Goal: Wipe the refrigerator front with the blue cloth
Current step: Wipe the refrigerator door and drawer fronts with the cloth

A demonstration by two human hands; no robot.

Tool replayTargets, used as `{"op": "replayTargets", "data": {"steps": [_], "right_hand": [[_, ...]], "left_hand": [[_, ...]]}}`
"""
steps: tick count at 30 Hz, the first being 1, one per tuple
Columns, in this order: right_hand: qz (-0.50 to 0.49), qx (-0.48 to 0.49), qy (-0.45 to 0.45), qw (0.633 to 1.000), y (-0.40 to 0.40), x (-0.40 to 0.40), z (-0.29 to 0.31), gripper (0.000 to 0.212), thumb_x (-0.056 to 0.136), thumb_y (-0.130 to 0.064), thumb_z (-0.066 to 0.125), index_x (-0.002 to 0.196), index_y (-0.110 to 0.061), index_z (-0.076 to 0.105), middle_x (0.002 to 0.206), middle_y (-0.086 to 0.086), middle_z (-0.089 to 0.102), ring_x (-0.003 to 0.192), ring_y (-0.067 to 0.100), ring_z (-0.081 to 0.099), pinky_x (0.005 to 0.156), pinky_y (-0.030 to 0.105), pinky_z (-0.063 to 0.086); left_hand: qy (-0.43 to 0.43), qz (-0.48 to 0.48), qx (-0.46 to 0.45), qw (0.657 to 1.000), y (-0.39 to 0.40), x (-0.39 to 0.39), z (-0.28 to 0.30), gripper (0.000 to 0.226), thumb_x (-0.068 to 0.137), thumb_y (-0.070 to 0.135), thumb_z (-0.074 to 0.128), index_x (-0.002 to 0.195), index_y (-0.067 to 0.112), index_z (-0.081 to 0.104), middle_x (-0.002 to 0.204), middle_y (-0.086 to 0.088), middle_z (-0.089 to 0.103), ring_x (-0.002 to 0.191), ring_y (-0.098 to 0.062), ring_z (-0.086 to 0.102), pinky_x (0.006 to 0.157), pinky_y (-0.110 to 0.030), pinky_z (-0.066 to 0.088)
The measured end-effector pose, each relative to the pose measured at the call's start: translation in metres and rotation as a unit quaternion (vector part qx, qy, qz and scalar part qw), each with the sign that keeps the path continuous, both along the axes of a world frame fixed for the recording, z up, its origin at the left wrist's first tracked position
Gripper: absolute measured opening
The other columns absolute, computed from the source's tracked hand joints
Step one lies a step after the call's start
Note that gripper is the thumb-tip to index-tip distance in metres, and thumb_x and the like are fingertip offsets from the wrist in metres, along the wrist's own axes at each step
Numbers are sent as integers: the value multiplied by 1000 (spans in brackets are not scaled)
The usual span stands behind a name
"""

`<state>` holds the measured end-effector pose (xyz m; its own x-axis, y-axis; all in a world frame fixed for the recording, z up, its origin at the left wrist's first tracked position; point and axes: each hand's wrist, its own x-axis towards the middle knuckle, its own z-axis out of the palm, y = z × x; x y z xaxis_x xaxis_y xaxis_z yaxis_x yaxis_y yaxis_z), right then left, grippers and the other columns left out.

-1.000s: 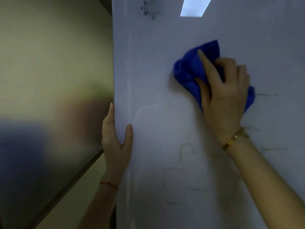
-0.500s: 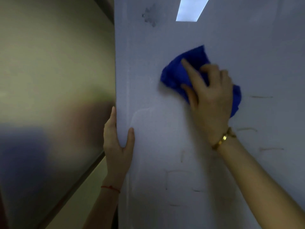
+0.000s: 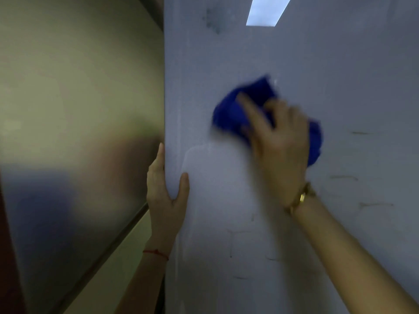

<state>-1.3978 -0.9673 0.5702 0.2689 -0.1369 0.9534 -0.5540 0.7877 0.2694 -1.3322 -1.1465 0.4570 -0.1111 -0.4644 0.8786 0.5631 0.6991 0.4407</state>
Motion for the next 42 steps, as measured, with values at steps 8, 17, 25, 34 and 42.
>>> {"op": "replayTargets", "data": {"steps": [8, 17, 25, 34, 42], "right_hand": [[-6, -23, 0, 1000, 18, -7, 38, 37, 98, -16, 53, 135, -23, 54, 104, 17, 59, 89, 28, 45, 75, 35, 34], [-24, 211, 41, 976, 4, 4, -42, 43, 97, -5, 51, 137, -20, 51, 109, 13, 58, 82, 29, 49, 71, 41, 36], [6, 20, 17, 1000, 6, -4, -7, 40, 97, -13, 58, 136, -23, 53, 108, 15, 58, 83, 31, 55, 74, 40, 45], [10, 198, 15, 980, 35, -1, -146, 43, 99, -8, 50, 139, -23, 47, 106, 10, 47, 74, 28, 48, 68, 40, 38], [7, 214, -1, 977, 11, 0, -214, 43, 97, -8, 52, 137, -26, 50, 109, 9, 48, 76, 25, 47, 66, 38, 37]], "left_hand": [[5, -2, -2, 1000, 0, -3, -1, 67, 94, 26, 57, 152, 14, 28, 145, 15, 40, 135, -14, 46, 111, -44, 44], [-3, -1, -19, 1000, -6, -4, -4, 70, 92, 33, 55, 152, 12, 27, 144, 24, 36, 135, -5, 44, 111, -29, 43], [-14, 9, -8, 1000, -7, -4, -21, 69, 92, 34, 54, 152, 13, 27, 145, 22, 38, 135, -10, 45, 111, -40, 44], [-54, 13, 4, 998, -2, 1, -50, 70, 92, 37, 53, 152, 14, 25, 133, 36, 36, 123, 13, 42, 101, -3, 36], [-58, 35, -3, 998, 0, 5, -53, 67, 94, 34, 53, 152, 10, 27, 132, 28, 36, 118, 10, 44, 99, -5, 36]]}}
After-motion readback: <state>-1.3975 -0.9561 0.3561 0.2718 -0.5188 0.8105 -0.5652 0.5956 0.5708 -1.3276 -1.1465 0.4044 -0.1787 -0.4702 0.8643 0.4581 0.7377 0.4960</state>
